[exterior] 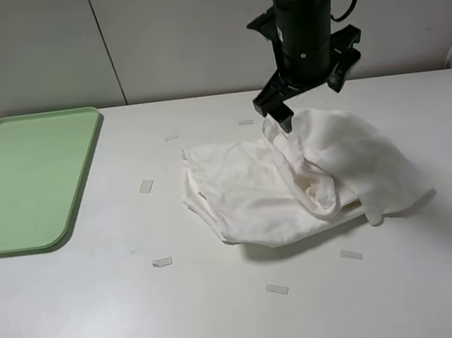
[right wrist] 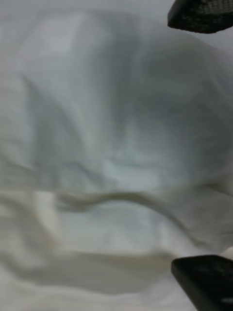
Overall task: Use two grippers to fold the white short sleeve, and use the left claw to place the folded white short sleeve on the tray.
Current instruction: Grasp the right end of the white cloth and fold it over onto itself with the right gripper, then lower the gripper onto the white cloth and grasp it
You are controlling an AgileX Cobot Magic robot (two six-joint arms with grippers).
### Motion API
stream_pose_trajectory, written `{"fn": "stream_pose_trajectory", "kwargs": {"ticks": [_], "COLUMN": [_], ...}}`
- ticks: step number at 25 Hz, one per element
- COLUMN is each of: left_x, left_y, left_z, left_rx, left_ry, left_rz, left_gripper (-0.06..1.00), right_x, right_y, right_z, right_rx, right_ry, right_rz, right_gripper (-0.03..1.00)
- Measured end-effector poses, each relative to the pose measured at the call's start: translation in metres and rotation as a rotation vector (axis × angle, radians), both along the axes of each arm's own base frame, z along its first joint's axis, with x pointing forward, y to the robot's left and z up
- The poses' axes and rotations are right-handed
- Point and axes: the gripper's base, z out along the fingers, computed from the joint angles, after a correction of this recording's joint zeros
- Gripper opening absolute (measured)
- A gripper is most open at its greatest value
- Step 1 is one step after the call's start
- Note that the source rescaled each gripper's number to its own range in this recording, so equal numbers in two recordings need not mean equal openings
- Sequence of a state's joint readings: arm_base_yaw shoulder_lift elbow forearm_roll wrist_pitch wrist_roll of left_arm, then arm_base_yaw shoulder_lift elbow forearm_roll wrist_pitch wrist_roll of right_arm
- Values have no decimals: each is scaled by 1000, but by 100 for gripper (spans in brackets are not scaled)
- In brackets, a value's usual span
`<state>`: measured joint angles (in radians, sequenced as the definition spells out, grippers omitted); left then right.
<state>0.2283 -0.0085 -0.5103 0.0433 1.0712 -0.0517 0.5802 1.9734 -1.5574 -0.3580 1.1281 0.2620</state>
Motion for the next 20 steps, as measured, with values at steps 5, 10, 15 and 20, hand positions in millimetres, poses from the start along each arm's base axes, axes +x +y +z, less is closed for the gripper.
{"fn": "stream_pose_trajectory", "kwargs": {"ticks": [5, 10, 15, 20], "left_x": [0, 0, 0, 0], "left_y": [0, 0, 0, 0], "left_z": [0, 0, 0, 0], "left_rx": [0, 0, 0, 0], "left_ry": [0, 0, 0, 0], "left_rz": [0, 0, 0, 0], "left_gripper": [92, 92, 92, 92], "right_x": [12, 4, -20, -41], "right_y": [2, -3, -14, -19], "right_z": [39, 65, 109, 140], "right_rx": [66, 79, 157, 259], "right_ry": [-107, -128, -170, -196], "right_rz": [-1, 6, 14, 52], "right_gripper": [100, 100, 100, 100]}}
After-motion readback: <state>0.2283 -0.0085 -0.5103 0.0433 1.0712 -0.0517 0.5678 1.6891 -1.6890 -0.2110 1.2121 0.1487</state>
